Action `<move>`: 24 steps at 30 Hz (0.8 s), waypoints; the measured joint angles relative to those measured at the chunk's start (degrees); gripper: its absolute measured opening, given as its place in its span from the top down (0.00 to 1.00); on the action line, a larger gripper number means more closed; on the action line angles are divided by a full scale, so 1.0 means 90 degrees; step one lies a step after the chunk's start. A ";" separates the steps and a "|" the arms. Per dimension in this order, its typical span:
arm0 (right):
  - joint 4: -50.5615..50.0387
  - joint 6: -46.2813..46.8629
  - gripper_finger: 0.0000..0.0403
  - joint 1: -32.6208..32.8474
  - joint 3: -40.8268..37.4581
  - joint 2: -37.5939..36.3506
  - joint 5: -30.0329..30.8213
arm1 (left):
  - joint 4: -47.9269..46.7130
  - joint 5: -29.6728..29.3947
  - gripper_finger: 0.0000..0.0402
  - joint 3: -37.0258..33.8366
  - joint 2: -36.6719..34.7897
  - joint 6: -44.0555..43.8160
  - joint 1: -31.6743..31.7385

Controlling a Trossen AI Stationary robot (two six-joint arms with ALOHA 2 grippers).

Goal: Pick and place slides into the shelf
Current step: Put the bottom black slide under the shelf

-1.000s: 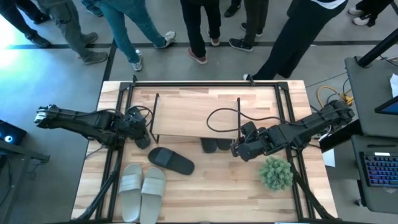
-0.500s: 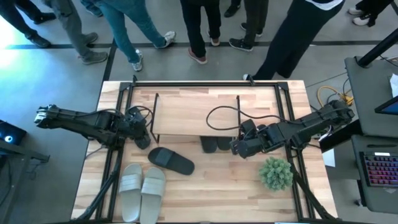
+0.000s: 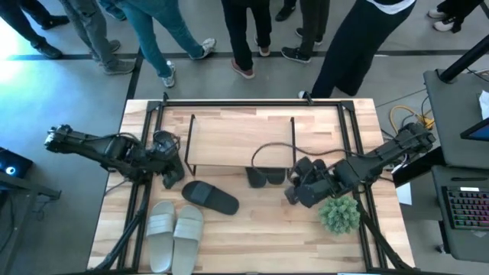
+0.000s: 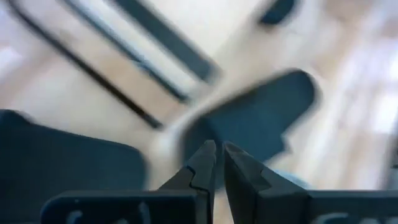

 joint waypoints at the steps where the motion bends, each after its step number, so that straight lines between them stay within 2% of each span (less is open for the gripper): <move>1: 0.0153 -0.0143 0.98 0.0098 0.0006 0.0000 -0.0009 | 0.0142 0.0057 0.97 0.0032 0.0029 -0.0193 -0.0190; 4: 0.0467 -0.0232 0.98 0.0299 0.0008 0.0016 -0.0009 | 0.0778 0.0077 0.99 0.0062 0.0300 -0.0804 -0.0909; 8: 0.0434 -0.0100 0.98 0.0484 0.0008 0.0103 0.0242 | 0.1184 -0.0379 1.00 0.0082 0.1286 -0.1808 -0.2114; 11: 0.0400 -0.0015 0.98 0.0582 0.0008 0.0102 0.0364 | 0.0772 -0.0936 1.00 0.0424 0.2375 -0.2880 -0.2935; 13: 0.0392 -0.0012 0.95 0.0602 0.0008 0.0102 0.0340 | 0.0083 -0.1012 1.00 0.0879 0.3099 -0.3512 -0.3270; 17: 0.0406 -0.0070 0.86 0.0619 0.0065 0.0101 0.0199 | -0.1186 -0.0567 0.96 0.2149 0.4410 -0.3883 -0.3441; 22: 0.0359 0.0017 0.67 0.0626 0.0064 0.0100 -0.0067 | -0.2499 -0.0465 0.82 0.3574 0.5540 -0.4130 -0.3160; 24: 0.0256 0.0145 0.60 0.0632 0.0064 0.0100 -0.0070 | -0.2587 -0.0275 0.76 0.3873 0.5864 -0.4368 -0.2906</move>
